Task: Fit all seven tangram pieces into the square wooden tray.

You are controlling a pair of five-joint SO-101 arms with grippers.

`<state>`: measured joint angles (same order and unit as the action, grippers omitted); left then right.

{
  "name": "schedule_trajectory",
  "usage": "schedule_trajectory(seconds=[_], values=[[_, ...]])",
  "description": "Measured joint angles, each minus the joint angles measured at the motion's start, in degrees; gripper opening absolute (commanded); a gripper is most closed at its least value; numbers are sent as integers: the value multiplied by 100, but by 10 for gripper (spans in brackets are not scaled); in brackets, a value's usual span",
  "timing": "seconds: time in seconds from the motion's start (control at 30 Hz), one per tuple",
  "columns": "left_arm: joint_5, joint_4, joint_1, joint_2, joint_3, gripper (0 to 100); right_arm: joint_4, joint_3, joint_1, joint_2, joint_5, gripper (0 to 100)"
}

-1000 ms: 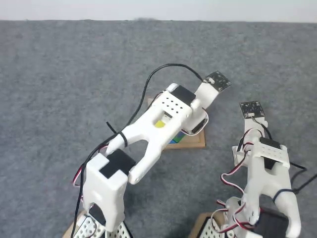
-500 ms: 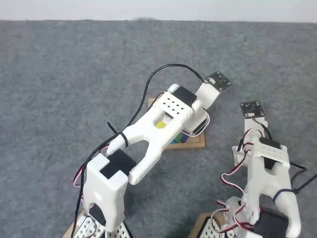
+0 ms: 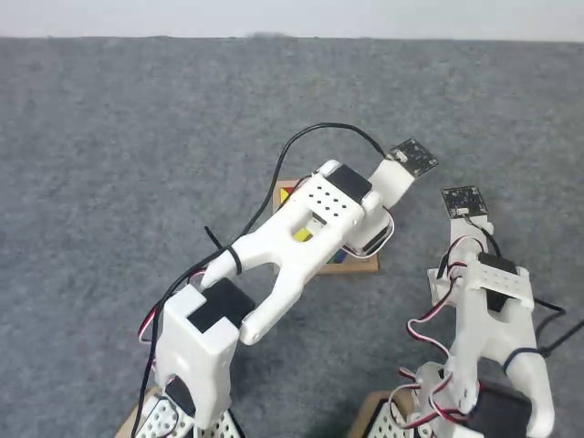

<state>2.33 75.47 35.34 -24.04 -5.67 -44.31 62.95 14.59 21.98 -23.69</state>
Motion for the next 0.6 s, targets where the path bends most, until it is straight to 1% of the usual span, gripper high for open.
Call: schedule_trajectory(seconds=[0.27, 0.43, 0.6], values=[[0, 0, 26, 0, 0, 130, 0, 0, 0, 0, 0, 7], [-9, 0, 229, 0, 0, 130, 0, 0, 0, 0, 0, 7], [-9, 0, 273, 0, 0, 130, 0, 0, 0, 0, 0, 7]])
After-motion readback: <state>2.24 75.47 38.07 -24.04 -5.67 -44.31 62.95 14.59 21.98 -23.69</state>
